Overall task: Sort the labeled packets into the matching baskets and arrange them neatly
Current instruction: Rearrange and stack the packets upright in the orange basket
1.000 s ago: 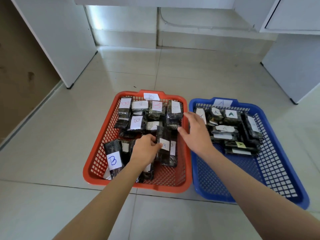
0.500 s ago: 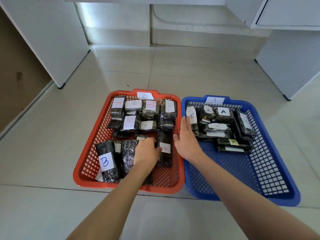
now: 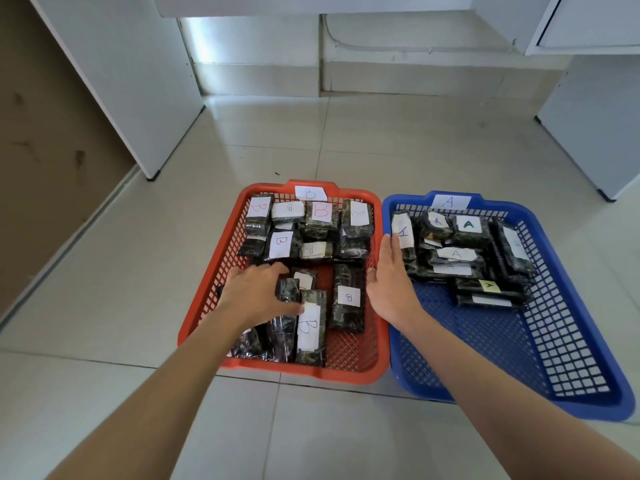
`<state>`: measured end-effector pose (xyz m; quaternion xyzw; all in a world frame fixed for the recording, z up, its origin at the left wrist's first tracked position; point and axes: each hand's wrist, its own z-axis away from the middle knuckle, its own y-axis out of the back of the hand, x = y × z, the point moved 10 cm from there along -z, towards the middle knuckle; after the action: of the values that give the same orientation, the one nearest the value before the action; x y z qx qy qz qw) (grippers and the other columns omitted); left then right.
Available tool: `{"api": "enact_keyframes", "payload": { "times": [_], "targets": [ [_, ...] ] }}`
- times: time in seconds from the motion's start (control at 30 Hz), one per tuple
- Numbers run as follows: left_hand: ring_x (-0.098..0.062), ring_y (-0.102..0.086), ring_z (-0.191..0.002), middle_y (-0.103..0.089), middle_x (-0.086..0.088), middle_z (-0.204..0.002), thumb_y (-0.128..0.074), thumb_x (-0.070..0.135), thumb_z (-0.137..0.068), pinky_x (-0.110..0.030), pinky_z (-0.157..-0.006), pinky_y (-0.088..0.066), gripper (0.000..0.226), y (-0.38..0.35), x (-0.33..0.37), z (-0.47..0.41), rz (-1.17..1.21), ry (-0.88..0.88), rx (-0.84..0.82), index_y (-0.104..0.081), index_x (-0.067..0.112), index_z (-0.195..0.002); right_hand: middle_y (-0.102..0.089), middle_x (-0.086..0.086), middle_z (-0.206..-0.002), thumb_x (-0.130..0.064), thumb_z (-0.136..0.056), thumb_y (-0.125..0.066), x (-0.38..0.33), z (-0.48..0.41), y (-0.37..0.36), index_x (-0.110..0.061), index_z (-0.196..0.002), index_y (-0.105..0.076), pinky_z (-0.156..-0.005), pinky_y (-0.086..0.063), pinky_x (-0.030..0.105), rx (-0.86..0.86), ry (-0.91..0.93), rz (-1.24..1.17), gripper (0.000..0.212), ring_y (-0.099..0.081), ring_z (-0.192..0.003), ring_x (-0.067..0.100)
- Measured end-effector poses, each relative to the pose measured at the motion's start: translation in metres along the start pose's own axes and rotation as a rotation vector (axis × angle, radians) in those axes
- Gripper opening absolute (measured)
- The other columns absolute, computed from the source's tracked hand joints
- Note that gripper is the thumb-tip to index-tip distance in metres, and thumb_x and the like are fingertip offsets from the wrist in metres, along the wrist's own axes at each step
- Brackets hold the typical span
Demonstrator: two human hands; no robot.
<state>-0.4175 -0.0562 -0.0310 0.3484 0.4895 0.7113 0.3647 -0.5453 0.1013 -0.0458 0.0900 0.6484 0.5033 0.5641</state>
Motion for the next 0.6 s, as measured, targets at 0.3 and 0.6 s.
{"api": "enact_keyframes", "payload": {
  "times": [0.3, 0.6],
  "targets": [
    [-0.020, -0.005, -0.142, -0.023, 0.004, -0.149, -0.063, 0.059, -0.076, -0.054, -0.112, -0.007, 0.078, -0.026, 0.053, 0.001, -0.248, -0.248, 0.006, -0.039, 0.021, -0.139, 0.020, -0.001, -0.157, -0.014, -0.100, -0.035, 0.001, 0.000, 0.001, -0.012, -0.149, 0.013, -0.089, -0.045, 0.026, -0.007, -0.003, -0.001, 0.069, -0.035, -0.136, 0.028],
    [-0.019, -0.061, -0.079, -0.065, -0.003, -0.091, -0.065, 0.029, -0.085, -0.030, -0.076, -0.052, 0.013, 0.048, 0.032, -0.020, 0.726, -0.135, 0.152, -0.062, 0.020, -0.094, 0.008, 0.001, -0.159, -0.023, -0.100, -0.037, -0.001, 0.003, 0.011, -0.013, -0.152, 0.003, -0.078, -0.044, 0.024, 0.048, 0.013, 0.126, 0.066, -0.043, -0.130, 0.025]
  ]
}}
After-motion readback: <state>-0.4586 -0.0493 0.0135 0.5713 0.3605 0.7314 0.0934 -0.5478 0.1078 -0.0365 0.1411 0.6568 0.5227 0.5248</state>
